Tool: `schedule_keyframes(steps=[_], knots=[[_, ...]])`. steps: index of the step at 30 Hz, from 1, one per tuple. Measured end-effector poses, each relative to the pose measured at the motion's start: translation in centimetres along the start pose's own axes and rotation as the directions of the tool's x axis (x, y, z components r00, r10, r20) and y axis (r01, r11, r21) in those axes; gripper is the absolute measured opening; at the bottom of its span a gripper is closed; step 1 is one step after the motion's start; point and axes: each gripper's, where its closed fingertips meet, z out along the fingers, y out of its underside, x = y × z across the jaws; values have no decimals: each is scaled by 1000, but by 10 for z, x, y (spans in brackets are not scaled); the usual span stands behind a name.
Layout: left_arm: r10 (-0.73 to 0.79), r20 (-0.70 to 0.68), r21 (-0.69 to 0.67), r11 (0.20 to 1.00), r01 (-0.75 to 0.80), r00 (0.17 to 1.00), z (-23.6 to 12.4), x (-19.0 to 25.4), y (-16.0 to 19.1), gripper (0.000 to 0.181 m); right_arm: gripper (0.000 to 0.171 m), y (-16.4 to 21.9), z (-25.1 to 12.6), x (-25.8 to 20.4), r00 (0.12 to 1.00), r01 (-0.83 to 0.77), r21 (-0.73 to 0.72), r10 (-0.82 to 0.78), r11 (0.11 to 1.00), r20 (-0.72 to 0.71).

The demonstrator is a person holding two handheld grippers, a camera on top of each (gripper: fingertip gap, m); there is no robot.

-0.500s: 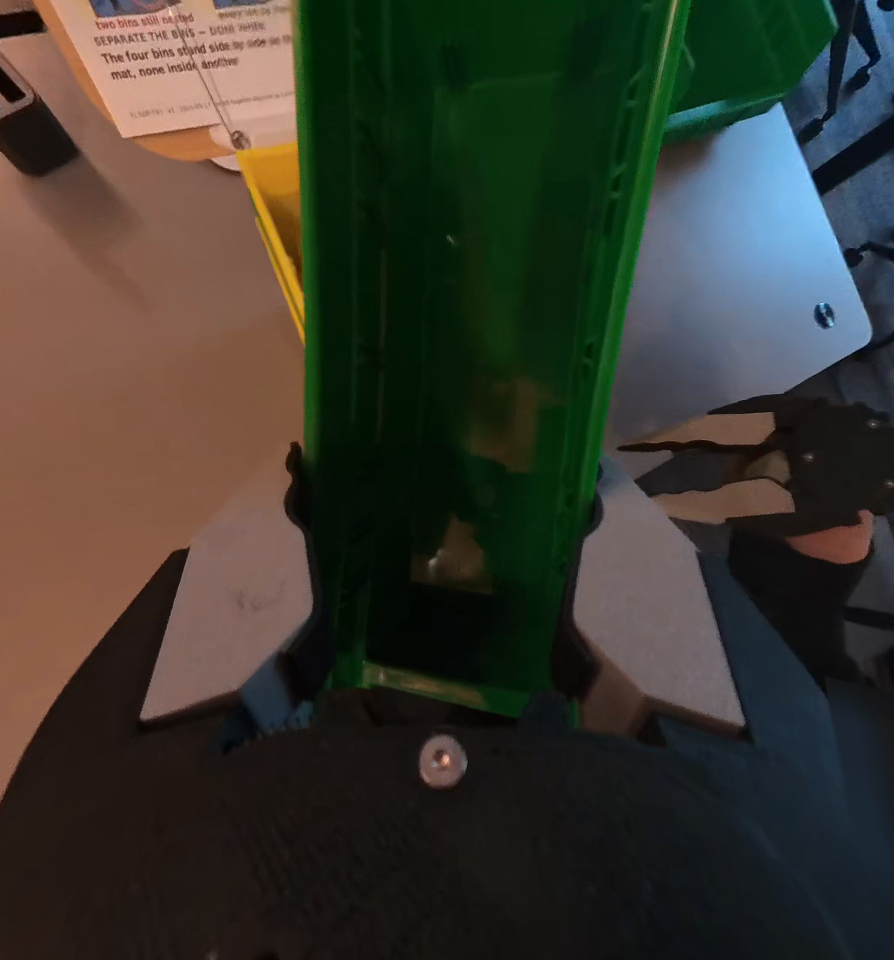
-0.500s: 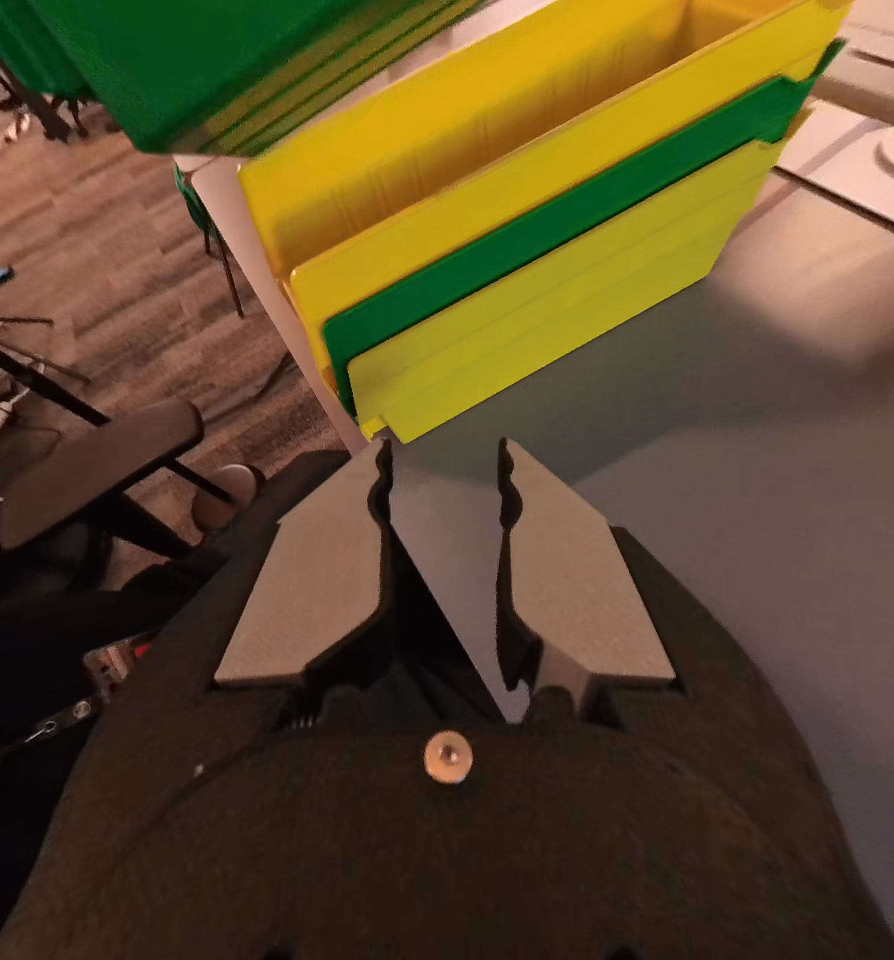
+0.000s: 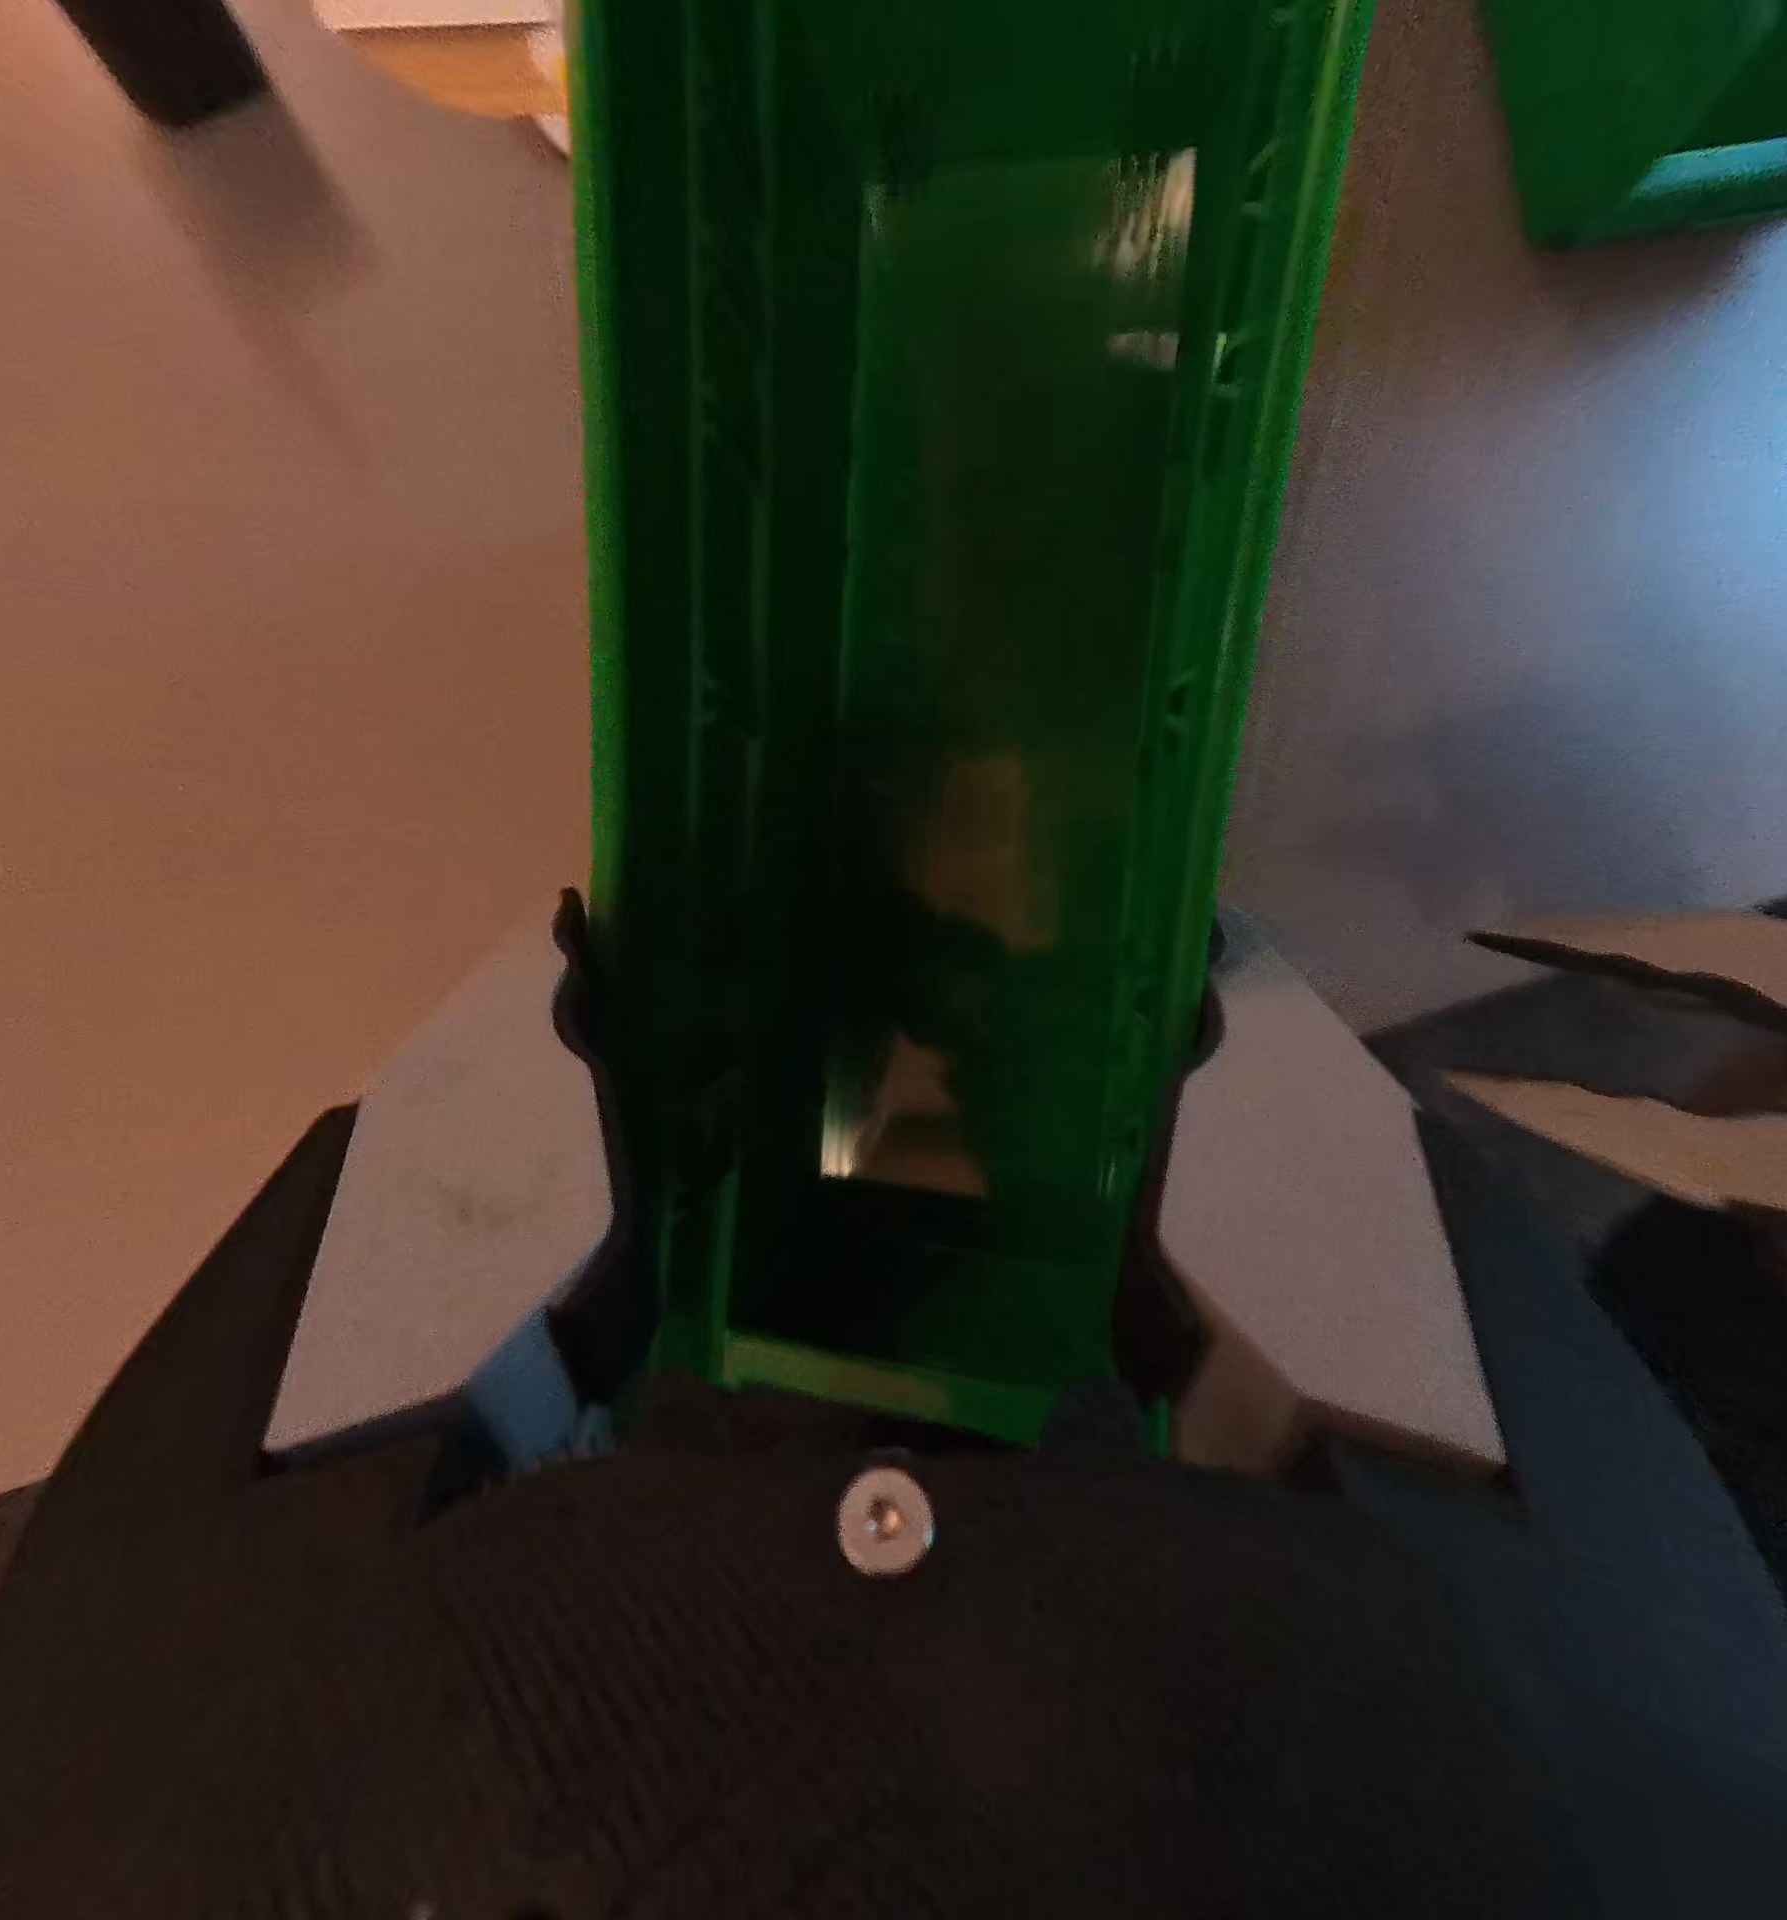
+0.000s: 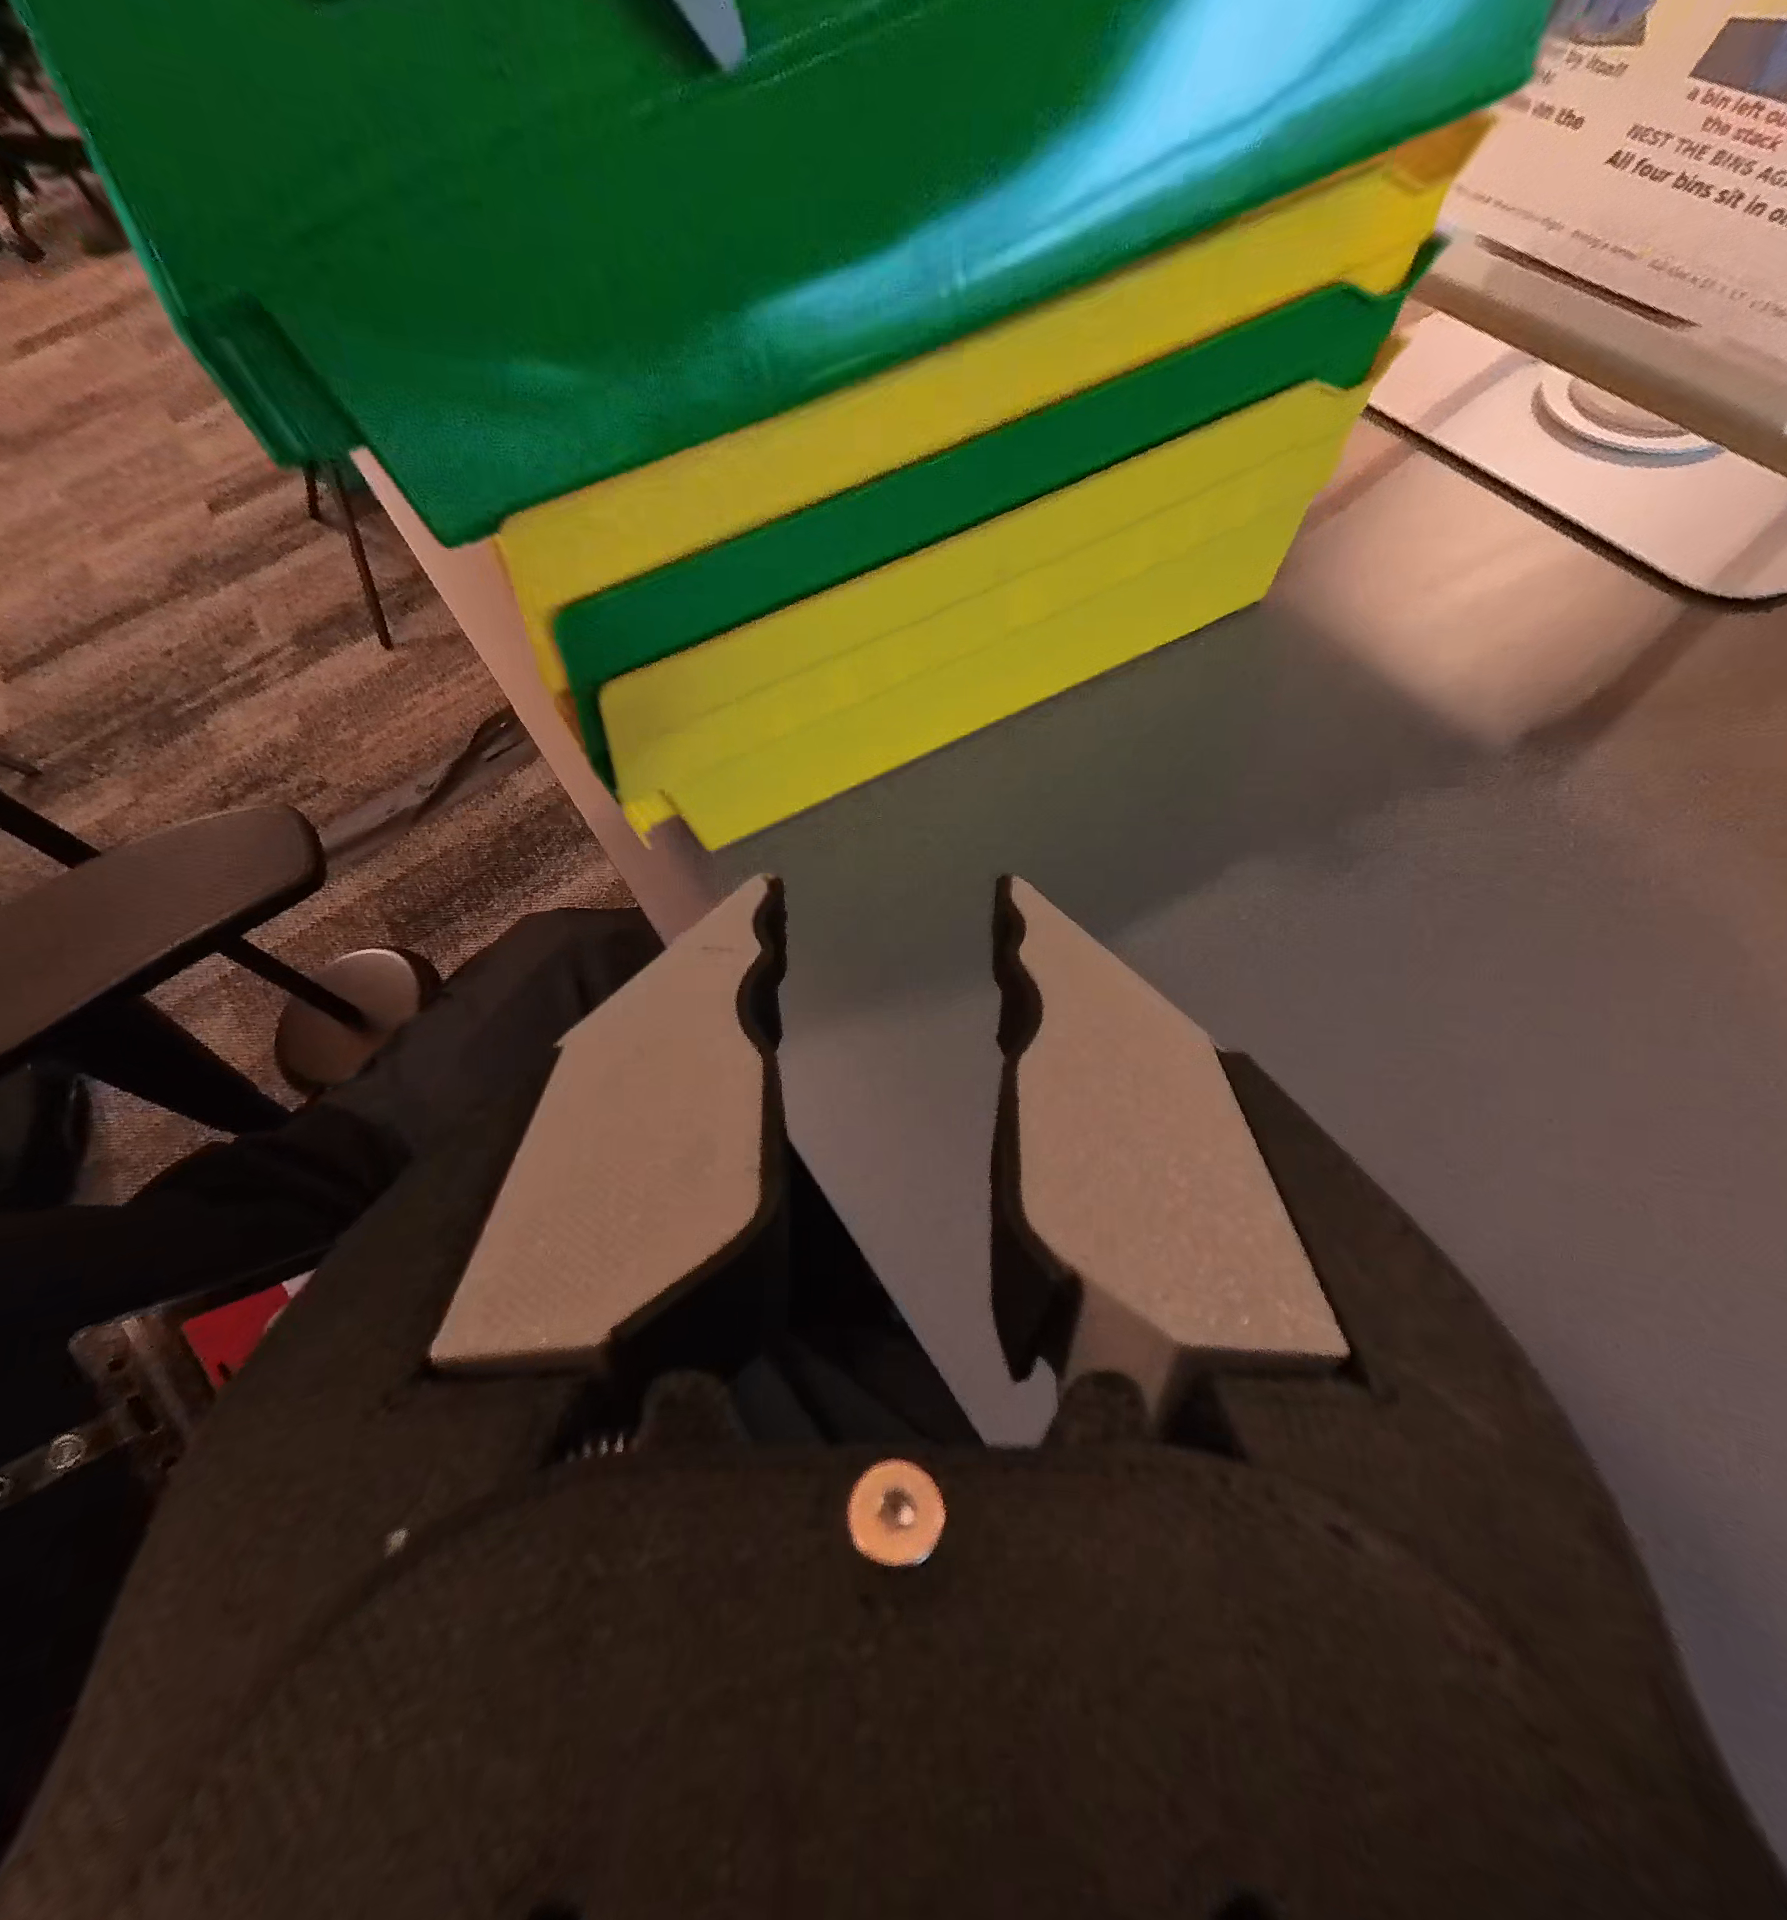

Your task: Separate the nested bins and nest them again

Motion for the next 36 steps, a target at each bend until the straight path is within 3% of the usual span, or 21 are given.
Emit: schedule_keyframes(steps=[4, 7, 15, 31, 36], knots=[[43, 187, 113, 992, -65, 982, -2, -17, -19, 109, 37, 0, -3, 5, 1000, -6, 3, 6, 1000, -13], [152, 314, 86, 978, -187, 937, 4, -25, -23, 108, 37, 0, -3, 6, 1000, -8, 3, 8, 1000, -16], [174, 281, -36, 985, -171, 944, 35, -33, -3, 114, 37, 2, -2, 7, 1000, 2, -12, -3, 1000, -27], [178, 285, 101, 972, -214, 942, 36, -33, -17, 109, 37, 3, -4, 15, 999, -5, -7, 5, 1000, -40], [138, 277, 222, 954, -203, 951, 26, -32, -34, 109, 37, 2, -7, 17, 999, -10, 2, 10, 1000, -44]])
